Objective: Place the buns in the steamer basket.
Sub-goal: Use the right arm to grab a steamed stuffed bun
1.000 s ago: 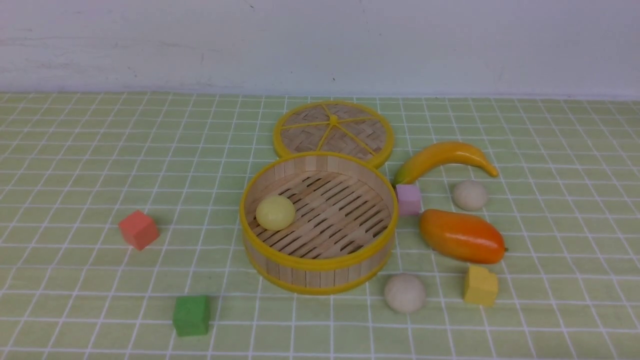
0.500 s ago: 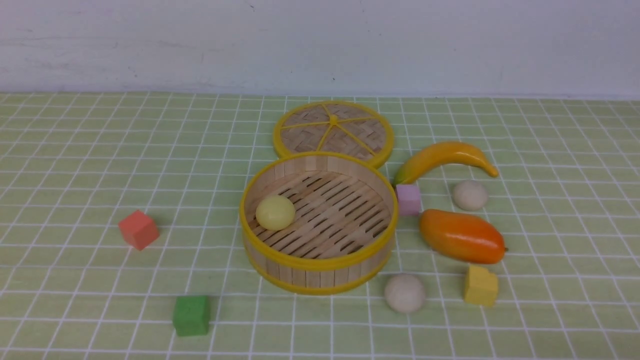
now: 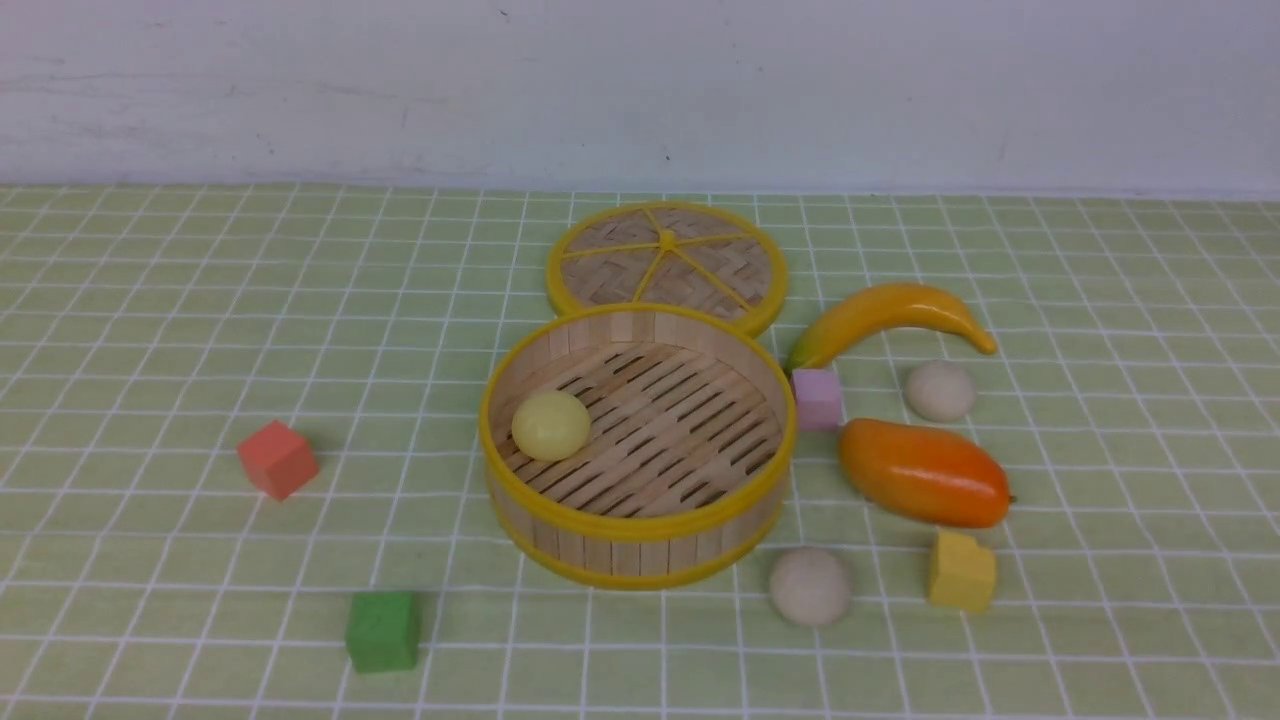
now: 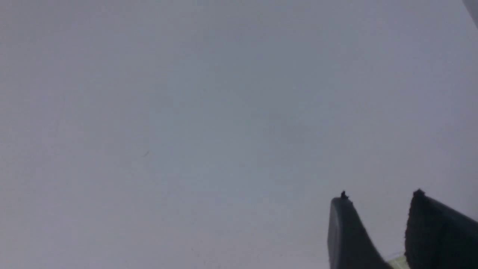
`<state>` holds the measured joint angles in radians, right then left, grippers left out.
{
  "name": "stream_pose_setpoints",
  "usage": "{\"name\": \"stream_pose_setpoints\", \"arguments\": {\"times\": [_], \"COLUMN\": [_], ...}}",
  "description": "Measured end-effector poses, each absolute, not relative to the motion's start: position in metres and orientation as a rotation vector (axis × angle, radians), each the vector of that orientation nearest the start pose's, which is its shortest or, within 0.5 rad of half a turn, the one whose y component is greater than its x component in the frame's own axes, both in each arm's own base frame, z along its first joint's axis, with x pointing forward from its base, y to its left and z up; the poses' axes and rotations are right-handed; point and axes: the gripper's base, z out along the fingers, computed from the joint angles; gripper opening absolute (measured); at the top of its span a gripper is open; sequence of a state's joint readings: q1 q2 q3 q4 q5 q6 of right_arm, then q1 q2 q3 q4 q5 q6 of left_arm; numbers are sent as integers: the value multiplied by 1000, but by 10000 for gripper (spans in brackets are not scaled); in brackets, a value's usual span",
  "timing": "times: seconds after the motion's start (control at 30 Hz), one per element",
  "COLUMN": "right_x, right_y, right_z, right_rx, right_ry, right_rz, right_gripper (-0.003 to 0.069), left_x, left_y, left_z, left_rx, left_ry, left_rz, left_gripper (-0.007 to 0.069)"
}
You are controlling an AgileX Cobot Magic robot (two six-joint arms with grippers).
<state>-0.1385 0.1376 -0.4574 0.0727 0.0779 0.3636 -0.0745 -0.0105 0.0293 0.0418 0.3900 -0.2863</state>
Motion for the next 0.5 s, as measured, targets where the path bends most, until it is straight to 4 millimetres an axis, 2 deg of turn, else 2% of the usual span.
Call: {"name": "stream_pose_setpoints", "arguments": {"times": [0.17,0.23,0.33,0.37,0.4,0.5], "right_x": [64,87,114,135,140,178], "right_y": [-7,-8,-10,-11,-12,-16], "right_z": [386,392,389,384,381,356], "right_rx": [388,405,430,449,454,427], "right_ry": [1392,1510,1640,1734,1759,1943], "right_rz": [262,269,266,261,258,187], "right_gripper": [239,239,239,239,239,241], "left_x": [52,52,52,52,52,52], "left_y": [-2,-2,-2,-2,-2,-2], "left_z": [169,169,169,169,169,169], "left_rx": [-175,-175,-175,-175,-175,-175], "left_ry": [1889,1889,1889,1889,1889,1889], "left_rz": [-204,-204,-204,-204,-204,-204], "left_gripper": [55,57,56,56,56,57]}}
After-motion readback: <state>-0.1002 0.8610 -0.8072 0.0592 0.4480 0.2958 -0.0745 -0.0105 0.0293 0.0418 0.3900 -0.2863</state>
